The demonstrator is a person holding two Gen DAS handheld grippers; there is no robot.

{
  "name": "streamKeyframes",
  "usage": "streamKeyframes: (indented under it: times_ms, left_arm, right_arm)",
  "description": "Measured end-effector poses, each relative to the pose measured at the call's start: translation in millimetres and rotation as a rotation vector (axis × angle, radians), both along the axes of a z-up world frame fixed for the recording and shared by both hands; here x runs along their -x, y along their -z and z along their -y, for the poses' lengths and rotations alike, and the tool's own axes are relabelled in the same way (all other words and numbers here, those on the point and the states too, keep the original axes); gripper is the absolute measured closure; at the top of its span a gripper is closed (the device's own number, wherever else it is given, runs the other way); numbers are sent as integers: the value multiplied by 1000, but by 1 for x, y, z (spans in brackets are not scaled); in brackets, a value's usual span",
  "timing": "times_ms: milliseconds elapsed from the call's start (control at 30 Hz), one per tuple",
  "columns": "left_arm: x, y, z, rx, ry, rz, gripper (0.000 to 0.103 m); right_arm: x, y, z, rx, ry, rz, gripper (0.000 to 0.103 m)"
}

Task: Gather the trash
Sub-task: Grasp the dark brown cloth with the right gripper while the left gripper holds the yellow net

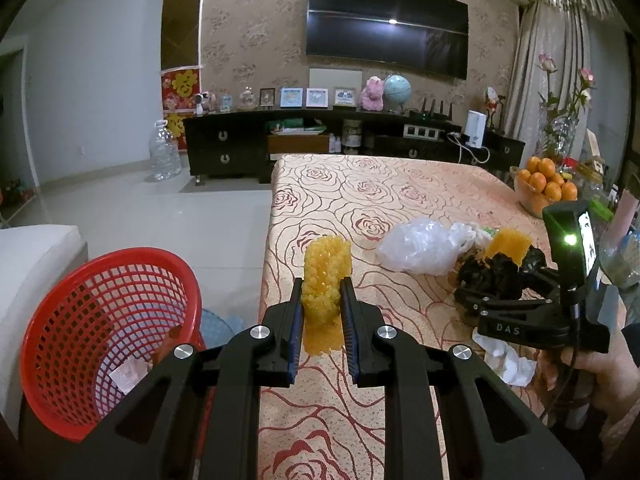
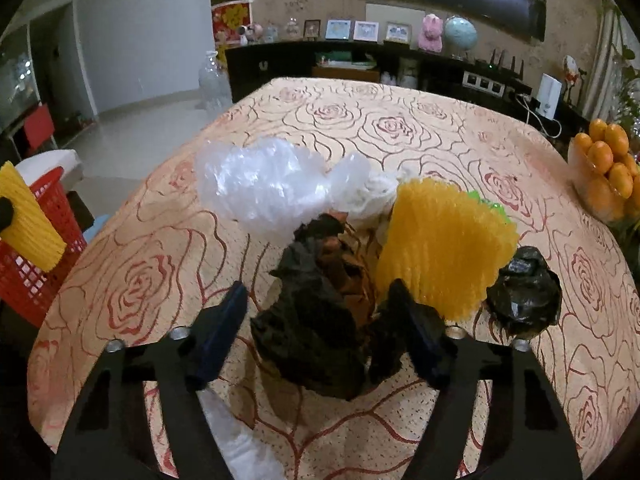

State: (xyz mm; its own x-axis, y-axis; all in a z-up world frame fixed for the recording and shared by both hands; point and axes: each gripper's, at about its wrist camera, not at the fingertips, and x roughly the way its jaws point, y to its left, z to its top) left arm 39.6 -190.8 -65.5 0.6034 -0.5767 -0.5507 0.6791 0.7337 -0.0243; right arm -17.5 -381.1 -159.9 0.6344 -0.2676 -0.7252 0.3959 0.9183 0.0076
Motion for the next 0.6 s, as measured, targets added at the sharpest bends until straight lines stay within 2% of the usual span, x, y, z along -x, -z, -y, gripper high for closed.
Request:
streamKeyframes:
  times_ms: [233,600]
  left_arm:
    - [-1,2,0,-7,-7,3,86]
    - [5,-7,-8,14,-13,33,86]
  right_arm:
    - [6,-2,-4,6,-9,14,52]
    - [42,-39,-7,-41,0,155,53]
